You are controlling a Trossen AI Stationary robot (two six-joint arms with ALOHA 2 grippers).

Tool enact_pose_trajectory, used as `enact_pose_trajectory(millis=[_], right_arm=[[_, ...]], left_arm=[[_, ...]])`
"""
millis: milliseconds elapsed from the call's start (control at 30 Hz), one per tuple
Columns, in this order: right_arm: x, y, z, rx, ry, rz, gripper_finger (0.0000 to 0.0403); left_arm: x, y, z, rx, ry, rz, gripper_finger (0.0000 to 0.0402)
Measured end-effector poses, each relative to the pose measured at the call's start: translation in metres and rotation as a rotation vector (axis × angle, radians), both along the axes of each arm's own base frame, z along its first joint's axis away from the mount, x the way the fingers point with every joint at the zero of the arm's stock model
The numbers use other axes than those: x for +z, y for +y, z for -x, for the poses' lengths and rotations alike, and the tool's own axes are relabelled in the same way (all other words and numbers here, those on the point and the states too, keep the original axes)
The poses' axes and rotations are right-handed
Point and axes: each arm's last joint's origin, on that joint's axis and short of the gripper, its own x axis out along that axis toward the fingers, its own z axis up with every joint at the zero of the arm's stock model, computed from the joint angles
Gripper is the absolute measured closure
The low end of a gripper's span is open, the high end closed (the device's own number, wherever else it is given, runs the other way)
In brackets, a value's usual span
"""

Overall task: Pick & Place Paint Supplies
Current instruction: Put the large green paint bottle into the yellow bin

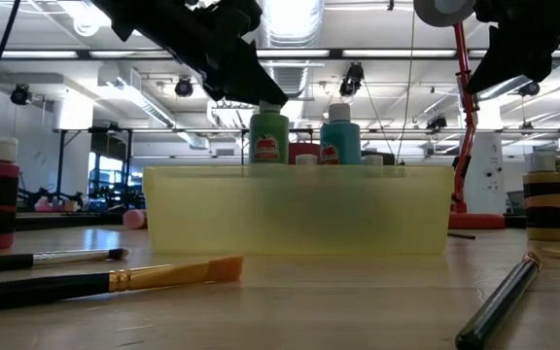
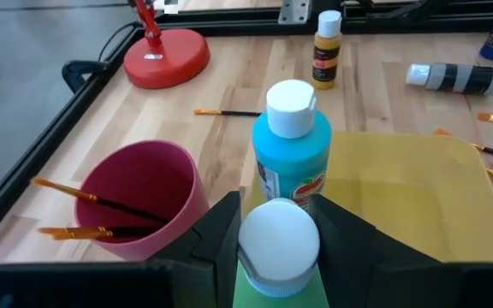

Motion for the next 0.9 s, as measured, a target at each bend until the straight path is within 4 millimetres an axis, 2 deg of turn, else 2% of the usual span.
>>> enact_pose_trajectory(millis=[433,667,900], right_arm=[[0.0,0.0,0.0,0.0,0.0,0.0,0.0394],[0.0,0.0,0.0,0.0,0.0,0.0,0.0394],[0.0,0.0,0.0,-0.001,0.0,0.0,0.0394]], left_arm=[[0.001,0.003,-0.001,-0.009,-0.026,0.018,0.0278],[-0.012,0.004,0.003,0.001,-0.048,0.017,0.0278],[-0.015,0.006,0.004,0.007,-0.055,0.02,0.0278]])
